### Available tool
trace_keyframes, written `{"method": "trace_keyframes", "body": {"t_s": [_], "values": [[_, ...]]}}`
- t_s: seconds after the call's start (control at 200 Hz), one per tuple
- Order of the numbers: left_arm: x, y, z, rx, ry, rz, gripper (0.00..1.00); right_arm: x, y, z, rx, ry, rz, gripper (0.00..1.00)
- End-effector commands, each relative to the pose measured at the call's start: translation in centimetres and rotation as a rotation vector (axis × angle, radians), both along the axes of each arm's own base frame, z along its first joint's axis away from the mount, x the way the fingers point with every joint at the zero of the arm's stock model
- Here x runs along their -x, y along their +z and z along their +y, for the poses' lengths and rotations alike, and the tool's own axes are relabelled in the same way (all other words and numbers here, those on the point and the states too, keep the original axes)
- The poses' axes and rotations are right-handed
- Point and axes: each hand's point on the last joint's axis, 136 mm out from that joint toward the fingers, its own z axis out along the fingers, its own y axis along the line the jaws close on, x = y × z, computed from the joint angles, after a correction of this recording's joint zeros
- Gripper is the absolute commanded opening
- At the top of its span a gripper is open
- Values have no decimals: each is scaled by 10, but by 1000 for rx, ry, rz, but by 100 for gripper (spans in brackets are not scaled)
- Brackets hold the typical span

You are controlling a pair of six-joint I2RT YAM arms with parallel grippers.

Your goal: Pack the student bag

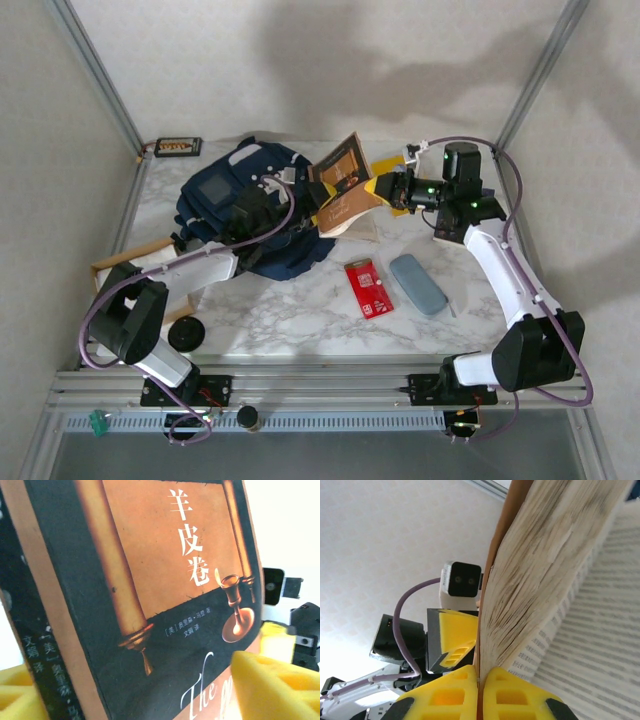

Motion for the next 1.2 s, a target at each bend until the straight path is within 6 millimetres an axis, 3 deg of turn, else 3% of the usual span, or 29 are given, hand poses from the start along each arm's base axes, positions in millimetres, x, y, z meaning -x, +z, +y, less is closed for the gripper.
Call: {"method": "trace_keyframes", "body": {"t_s": [0.0,0.17,0.25,0.366,0.406,0.496,0.546,0.696,0.796,0.921,1.092,1.192], "values": [[20,63,2,136,-51,-152,64,4,-1,-3,20,9,-34,0],[24,67,3,112,-38,-161,35,-2,-15,-6,48,4,-22,0],[23,66,3,107,-31,-160,19,-1,-18,-7,50,8,-25,6],[21,72,3,116,-32,-167,0,-2,-21,-15,56,-7,-17,38],[22,78,2,130,-36,-177,0,-1,-23,-18,53,-16,-11,49],[27,94,1,185,-60,-206,0,1,-33,-23,47,-28,27,86],[31,101,-2,210,-80,-215,0,3,-37,-22,40,-22,38,98],[35,108,-17,232,-120,-230,0,14,-29,-9,-68,60,42,99],[23,95,-18,196,-89,-196,0,27,-10,-1,-130,118,9,99],[9,72,-18,78,-30,-166,0,31,5,-8,-149,100,-26,94],[0,51,-13,-22,18,-140,0,33,7,-12,-147,87,-39,70],[0,49,-13,-30,14,-142,0,30,4,-12,-140,78,-39,45]]}}
